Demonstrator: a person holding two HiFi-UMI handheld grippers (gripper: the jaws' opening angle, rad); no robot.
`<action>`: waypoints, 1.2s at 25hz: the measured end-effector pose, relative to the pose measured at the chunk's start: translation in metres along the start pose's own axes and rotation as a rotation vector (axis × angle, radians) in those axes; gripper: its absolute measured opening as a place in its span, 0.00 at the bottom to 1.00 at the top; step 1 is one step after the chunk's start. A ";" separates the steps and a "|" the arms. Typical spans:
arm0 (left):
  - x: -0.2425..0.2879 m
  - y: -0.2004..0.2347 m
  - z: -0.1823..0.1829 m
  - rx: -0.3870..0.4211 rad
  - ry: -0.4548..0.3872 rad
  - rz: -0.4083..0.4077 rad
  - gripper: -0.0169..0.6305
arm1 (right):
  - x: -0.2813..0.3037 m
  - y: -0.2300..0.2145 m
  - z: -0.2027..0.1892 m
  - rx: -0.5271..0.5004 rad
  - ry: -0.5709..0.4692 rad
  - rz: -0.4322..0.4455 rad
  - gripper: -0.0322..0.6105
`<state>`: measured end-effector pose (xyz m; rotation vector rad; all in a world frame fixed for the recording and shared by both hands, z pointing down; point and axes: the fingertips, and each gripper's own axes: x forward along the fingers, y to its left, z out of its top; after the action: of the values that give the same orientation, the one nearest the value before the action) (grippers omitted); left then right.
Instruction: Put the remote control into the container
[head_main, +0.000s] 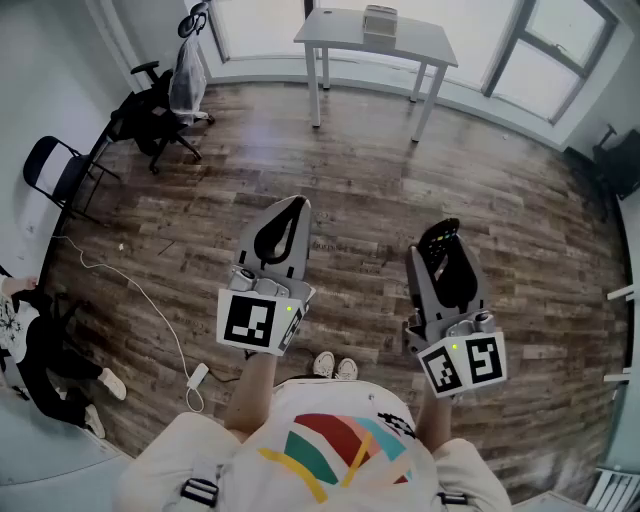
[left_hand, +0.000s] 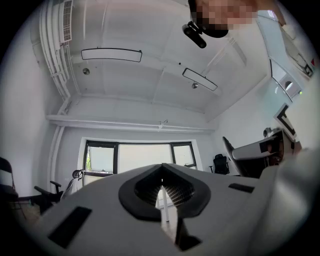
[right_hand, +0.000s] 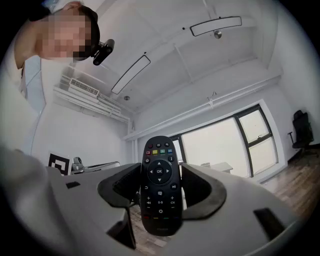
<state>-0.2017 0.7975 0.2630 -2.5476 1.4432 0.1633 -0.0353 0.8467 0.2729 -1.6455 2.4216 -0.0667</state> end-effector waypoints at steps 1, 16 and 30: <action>0.000 0.000 0.000 -0.001 -0.002 0.000 0.04 | 0.000 -0.001 0.000 -0.001 -0.001 -0.002 0.44; -0.015 0.030 0.001 -0.012 -0.031 -0.008 0.04 | 0.008 0.018 0.005 0.027 -0.043 -0.041 0.44; 0.005 0.060 -0.016 -0.024 -0.026 -0.010 0.04 | 0.025 -0.006 0.000 0.050 -0.052 -0.127 0.44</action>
<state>-0.2508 0.7597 0.2703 -2.5616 1.4281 0.2126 -0.0388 0.8216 0.2704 -1.7551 2.2575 -0.1021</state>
